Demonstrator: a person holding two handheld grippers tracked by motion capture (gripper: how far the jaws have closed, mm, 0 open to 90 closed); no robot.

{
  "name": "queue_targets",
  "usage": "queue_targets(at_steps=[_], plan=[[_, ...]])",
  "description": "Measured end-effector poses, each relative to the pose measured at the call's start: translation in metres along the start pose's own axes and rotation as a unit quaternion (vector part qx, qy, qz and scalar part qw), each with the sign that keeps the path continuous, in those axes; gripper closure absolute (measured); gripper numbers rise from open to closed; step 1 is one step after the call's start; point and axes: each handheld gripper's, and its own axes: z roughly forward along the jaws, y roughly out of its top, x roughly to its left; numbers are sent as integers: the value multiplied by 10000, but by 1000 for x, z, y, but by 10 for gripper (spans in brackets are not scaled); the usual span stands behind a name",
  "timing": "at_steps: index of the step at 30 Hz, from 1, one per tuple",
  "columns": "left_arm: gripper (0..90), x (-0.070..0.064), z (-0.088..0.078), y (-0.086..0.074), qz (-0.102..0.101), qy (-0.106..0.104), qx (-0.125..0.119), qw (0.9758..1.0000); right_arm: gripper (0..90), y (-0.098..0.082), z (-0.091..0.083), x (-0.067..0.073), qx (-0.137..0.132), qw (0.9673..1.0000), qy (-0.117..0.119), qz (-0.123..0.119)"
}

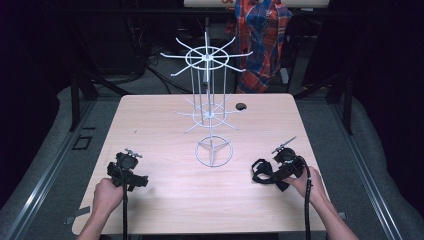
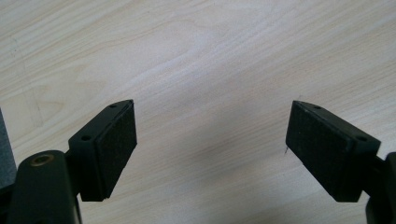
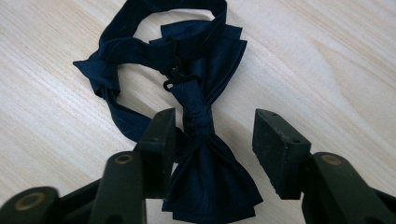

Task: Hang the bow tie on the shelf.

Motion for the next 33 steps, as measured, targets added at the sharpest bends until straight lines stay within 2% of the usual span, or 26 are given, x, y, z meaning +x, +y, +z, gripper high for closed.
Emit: queue_targets(at_steps=[4, 6, 8, 10, 12, 13, 18, 19, 20, 21, 23, 24, 25, 28, 33], plan=[[168, 0, 0, 0, -3, 2, 4, 10000, 545, 0, 2, 1, 117, 9999, -48, -96], [167, 0, 0, 0, 0, 1, 4, 10000, 567, -1, 6, 4, 3, 10000, -33, -7], [168, 0, 0, 0, 4, 0, 3, 10000, 628, 1, 5, 4, 148, 9996, -77, -221], [167, 0, 0, 0, 2, 2, 5, 10000, 672, 1, 5, 5, 117, 9997, -52, -221], [168, 0, 0, 0, 3, -1, 4, 10000, 716, -1, 7, 8, -22, 9999, -54, -141], [168, 0, 0, 0, 2, -1, 3, 10000, 737, 1, 5, 7, 125, 9994, -50, -310], [168, 0, 0, 0, 1, -3, 2, 10000, 760, 1, 4, 11, 146, 9984, -198, -518], [168, 0, 0, 0, 1, -16, 10, 10000, 762, -1, 7, 14, -198, 9992, -177, -307], [167, 0, 0, 0, -10, -21, 2, 10000, 763, 1, 1, 12, 56, 9980, -293, -550], [168, 0, 0, -1, -16, -10, -8, 10000, 766, 1, -1, 12, 41, 9976, -335, -604], [167, 1, 0, -1, -16, -4, -2, 10000, 771, 2, -5, 13, -54, 9970, -402, -659], [168, 0, 0, -1, -17, -6, -3, 10000, 772, 1, -7, 15, -237, 9968, -460, -610], [167, 0, 0, -1, -16, -10, -8, 10000, 773, 2, -11, 15, -203, 9953, -614, -726], [168, 0, 0, 0, -12, -14, 4, 10000, 778, 3, -18, 18, -401, 9928, -775, -819], [167, 1, 0, -1, -13, -3, 11, 10000, 793, 4, -25, 22, -603, 9906, -820, -918]])
